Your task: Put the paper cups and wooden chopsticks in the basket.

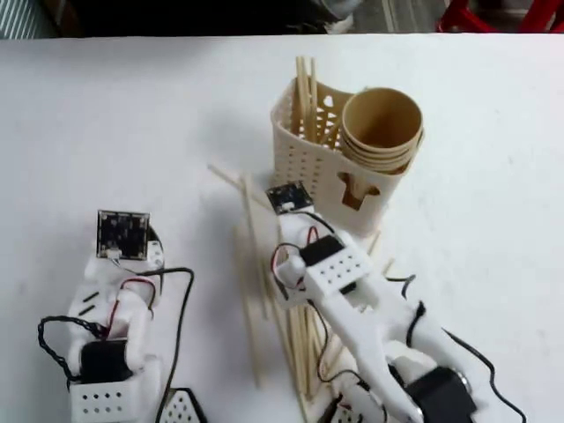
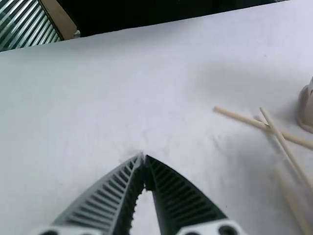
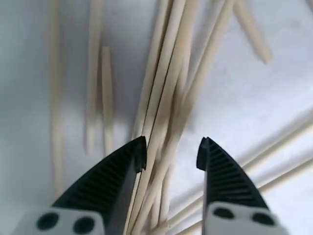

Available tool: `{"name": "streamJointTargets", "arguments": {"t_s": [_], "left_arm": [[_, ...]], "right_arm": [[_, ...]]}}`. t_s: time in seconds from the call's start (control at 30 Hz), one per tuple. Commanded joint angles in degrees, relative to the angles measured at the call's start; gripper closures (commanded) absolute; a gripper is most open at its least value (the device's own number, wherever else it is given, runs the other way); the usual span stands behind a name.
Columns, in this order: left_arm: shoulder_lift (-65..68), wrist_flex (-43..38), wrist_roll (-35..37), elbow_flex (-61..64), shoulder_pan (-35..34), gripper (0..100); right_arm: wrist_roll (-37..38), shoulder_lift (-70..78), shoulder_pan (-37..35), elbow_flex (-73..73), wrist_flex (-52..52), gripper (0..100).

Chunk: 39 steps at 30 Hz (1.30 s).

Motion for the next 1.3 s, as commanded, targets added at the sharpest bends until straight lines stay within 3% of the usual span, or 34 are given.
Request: {"name": "streamJointTargets", "arguments": {"t_s": [0.0, 0.17, 0.37, 1.0, 1.17, 1.27], "left_arm": [[-0.92, -0.35, -0.53, -0.26, -0.48, 97], [-0.92, -0.35, -0.53, -0.26, -0.48, 97], [-0.92, -0.35, -0.53, -0.26, -0.48, 97], [-0.92, -0.35, -0.62, -0.18, -0.48, 97], [-0.92, -0.35, -0.62, -0.18, -0.48, 97], [-0.92, -0.35, -0.62, -0.18, -0.48, 97]], "right_arm": [[-1.85, 3.21, -0.40, -4.22, -1.10, 81.5], [-2.11, 9.45, -0.48, -6.68, -1.10, 82.7], [-1.76, 13.05, -2.77, -7.30, -4.62, 98.8], [-1.76, 5.58, -2.68, -7.21, -1.63, 97.5], [-1.76, 5.67, -2.59, -6.95, -0.84, 88.1], [-1.76, 5.58, -2.59, -7.12, 0.22, 88.6]]}}
